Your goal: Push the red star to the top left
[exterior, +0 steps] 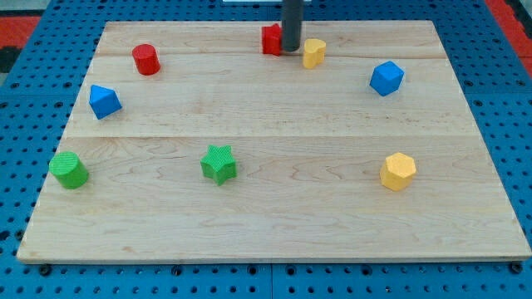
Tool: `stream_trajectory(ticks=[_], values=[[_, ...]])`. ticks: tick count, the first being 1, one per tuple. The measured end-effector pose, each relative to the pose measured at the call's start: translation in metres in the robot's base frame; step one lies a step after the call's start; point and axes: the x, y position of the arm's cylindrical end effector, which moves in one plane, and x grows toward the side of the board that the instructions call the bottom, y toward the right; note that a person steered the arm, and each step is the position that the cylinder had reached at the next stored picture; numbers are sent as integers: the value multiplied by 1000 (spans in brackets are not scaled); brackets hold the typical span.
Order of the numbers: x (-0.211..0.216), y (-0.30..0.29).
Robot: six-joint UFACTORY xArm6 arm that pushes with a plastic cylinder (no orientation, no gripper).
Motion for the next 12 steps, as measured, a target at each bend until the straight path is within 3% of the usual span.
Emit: stream_trajectory(ticks=[1, 2, 7, 9, 11, 12], values=[[-8, -27], [-8, 22], [-34, -7], [-29, -65], [-35, -88], [-14, -142]])
